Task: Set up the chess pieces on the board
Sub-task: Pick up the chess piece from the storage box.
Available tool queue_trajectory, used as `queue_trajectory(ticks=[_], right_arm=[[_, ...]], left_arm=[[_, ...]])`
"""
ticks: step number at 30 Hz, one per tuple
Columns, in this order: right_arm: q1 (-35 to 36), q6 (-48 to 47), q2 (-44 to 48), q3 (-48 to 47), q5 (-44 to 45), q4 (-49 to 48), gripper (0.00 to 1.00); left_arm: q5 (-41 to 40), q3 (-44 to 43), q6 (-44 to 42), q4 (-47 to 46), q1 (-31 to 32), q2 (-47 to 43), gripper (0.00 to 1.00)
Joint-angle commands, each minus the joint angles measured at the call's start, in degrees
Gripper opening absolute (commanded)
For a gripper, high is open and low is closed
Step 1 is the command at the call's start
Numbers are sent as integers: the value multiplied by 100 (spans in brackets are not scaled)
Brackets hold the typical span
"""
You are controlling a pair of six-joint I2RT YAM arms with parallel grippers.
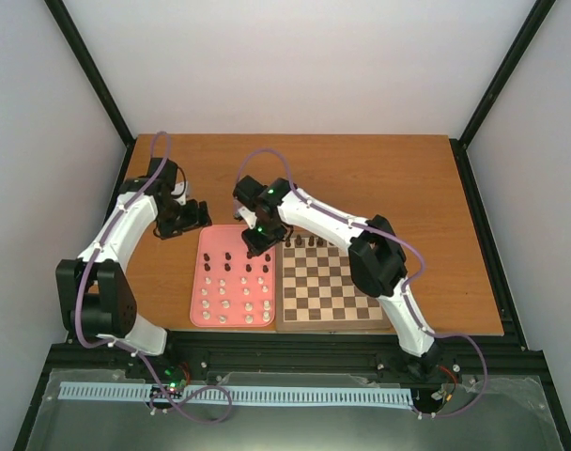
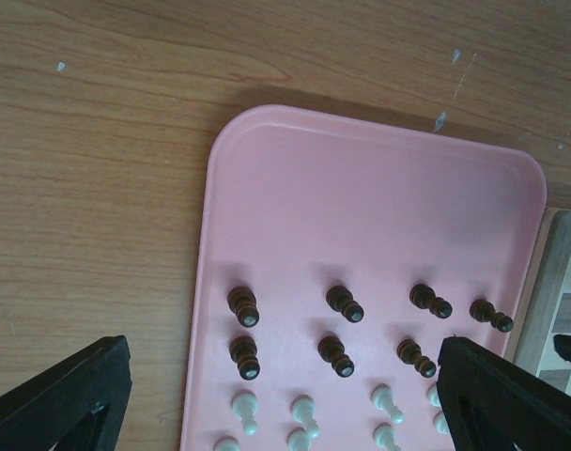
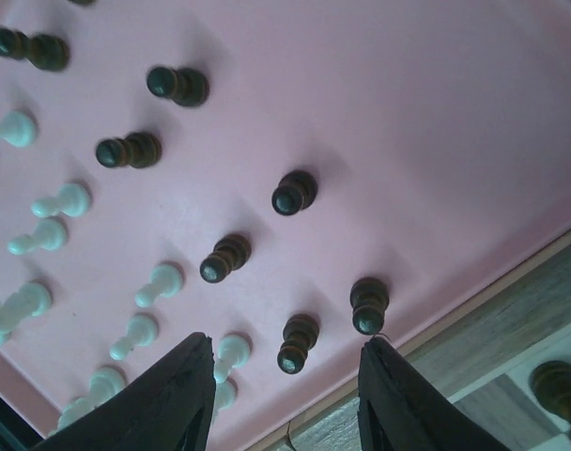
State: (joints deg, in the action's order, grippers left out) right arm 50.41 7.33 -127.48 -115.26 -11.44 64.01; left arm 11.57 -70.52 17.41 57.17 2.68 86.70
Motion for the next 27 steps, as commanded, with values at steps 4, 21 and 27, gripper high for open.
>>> queue_trajectory(ticks=[4, 21, 27], right_arm=[[39, 307, -279, -56, 206, 401, 41], [-25, 396, -616, 37, 509, 317, 42], [-108, 385, -666, 40, 482, 237, 34]], left_arm=[[20, 186, 140, -216, 11, -216, 100], [187, 155, 107, -259, 5, -196, 100], [196, 119, 101, -261, 8, -136, 100]])
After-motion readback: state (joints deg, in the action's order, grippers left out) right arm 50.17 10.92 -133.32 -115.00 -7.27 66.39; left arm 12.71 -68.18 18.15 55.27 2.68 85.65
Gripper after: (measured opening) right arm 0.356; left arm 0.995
